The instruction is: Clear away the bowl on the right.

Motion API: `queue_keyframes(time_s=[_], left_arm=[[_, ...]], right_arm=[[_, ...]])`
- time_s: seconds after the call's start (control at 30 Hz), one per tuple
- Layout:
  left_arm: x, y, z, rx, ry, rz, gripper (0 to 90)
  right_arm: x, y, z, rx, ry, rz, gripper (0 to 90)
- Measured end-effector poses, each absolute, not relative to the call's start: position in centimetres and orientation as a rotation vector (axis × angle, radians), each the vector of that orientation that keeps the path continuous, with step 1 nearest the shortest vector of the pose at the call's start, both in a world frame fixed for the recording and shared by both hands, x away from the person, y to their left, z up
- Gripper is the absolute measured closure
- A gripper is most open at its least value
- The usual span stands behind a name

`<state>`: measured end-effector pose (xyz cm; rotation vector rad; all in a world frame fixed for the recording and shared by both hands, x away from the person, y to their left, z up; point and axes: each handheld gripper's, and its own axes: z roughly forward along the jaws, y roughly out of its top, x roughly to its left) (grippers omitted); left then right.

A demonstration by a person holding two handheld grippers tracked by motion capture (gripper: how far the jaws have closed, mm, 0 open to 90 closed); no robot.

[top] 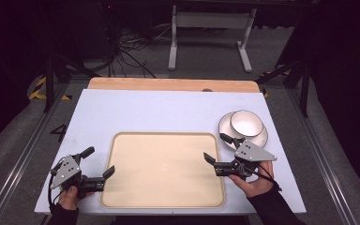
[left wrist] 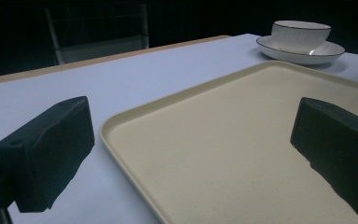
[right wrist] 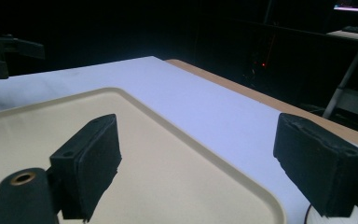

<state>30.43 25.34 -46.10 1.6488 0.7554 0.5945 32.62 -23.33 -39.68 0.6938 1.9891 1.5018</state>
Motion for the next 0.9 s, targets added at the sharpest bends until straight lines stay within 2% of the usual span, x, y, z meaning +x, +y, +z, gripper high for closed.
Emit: queue_keyframes(time_s=[0.9], left_arm=[[30.4,25.3,-46.1,1.649,0.758,0.596,0.1]], right_arm=[[33.8,-27.5,-38.1,0.947,1.75,1.287,13.1]])
